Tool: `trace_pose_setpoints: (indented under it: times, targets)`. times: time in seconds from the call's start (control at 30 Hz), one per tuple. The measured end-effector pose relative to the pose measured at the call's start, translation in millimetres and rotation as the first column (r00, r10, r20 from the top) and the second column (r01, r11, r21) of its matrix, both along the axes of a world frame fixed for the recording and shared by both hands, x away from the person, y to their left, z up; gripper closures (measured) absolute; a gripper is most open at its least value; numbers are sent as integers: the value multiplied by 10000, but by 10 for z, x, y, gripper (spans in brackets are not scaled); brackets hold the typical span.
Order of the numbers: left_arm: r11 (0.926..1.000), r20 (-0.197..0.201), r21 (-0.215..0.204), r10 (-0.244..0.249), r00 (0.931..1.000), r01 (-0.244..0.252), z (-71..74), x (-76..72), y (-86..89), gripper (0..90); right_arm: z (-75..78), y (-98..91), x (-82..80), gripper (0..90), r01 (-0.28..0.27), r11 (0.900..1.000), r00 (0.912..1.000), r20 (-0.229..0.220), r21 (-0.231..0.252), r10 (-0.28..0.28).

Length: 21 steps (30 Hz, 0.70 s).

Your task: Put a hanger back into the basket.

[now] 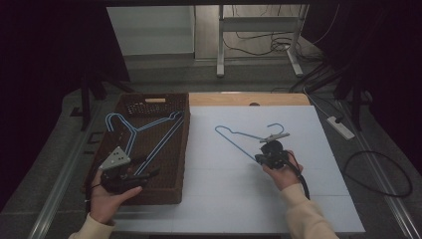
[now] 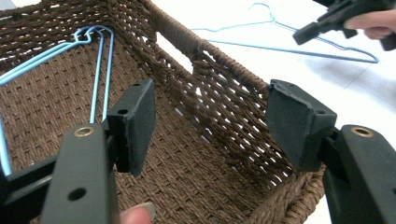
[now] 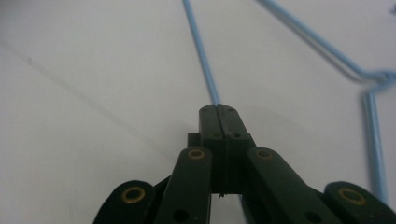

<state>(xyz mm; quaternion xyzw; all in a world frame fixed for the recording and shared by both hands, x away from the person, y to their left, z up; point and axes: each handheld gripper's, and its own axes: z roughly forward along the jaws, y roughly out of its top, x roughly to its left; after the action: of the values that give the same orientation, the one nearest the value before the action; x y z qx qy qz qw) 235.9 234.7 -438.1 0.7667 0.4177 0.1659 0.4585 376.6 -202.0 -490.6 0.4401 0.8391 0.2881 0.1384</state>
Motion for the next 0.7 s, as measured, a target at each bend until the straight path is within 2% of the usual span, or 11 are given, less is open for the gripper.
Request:
trace_pose_setpoints:
  times: [0.1, 0.13, 0.17, 0.37, 0.5, 0.57, 0.7]
  targets:
    - [10000, -6, -15, 18, 10000, -18, -1, 1, 10, 349, -53, 84, 147, 900, 157, 9990, 9997, -205, 420, -149]
    - [10000, -4, -19, 19, 10000, -19, -1, 1, 10, 349, -95, 126, 243, 900, 177, 9983, 9995, -279, 552, -162]
    - [10000, -2, -19, 18, 10000, -18, 0, 1, 9, 349, -95, 126, 243, 900, 177, 9983, 9995, -279, 552, -162]
    - [10000, 10, 11, 8, 10000, -8, 6, 0, 10, 348, -193, 204, 529, 900, 450, 9955, 9981, -450, 830, -413]
    - [10000, -3, 34, 24, 10000, -24, -3, 6, 19, 349, -240, 248, 585, 900, 407, 9942, 9968, -725, 994, -335]
    - [10000, 2, 19, 36, 10000, -36, -1, 6, 25, 349, -247, 277, 573, 900, 354, 9957, 9971, -706, 854, -294]
    - [10000, 36, 17, 35, 10000, -35, 11, -1, 30, 349, -247, 278, 546, 900, 210, 9953, 9955, -937, 947, -121]
